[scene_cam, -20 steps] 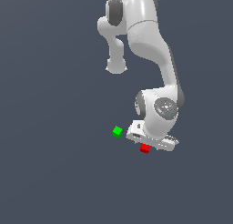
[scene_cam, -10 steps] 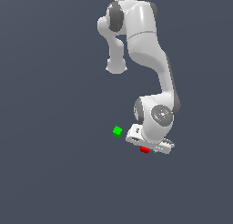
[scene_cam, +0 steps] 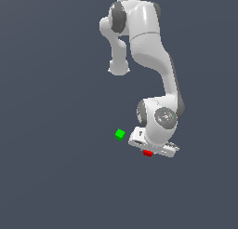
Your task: Stack the red cube on top of the green cube.
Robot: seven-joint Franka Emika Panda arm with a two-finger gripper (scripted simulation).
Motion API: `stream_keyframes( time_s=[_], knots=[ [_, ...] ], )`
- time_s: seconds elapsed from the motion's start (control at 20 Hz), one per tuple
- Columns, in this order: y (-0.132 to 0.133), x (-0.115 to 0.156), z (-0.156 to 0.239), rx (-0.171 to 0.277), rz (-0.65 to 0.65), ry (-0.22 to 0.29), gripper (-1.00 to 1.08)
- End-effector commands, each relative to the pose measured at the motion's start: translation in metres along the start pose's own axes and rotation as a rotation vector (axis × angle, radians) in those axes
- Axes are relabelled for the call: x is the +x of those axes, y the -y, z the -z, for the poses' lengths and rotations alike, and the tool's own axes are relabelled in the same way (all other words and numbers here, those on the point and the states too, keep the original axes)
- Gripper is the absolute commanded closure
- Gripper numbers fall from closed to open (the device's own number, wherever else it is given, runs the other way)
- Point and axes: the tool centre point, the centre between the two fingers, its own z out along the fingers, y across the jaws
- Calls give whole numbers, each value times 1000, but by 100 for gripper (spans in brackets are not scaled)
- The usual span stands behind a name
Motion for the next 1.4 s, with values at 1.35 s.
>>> stream_keyframes(
  time_s=[1.35],
  knots=[
    [0,0,100,0,0,-1,108]
  ],
)
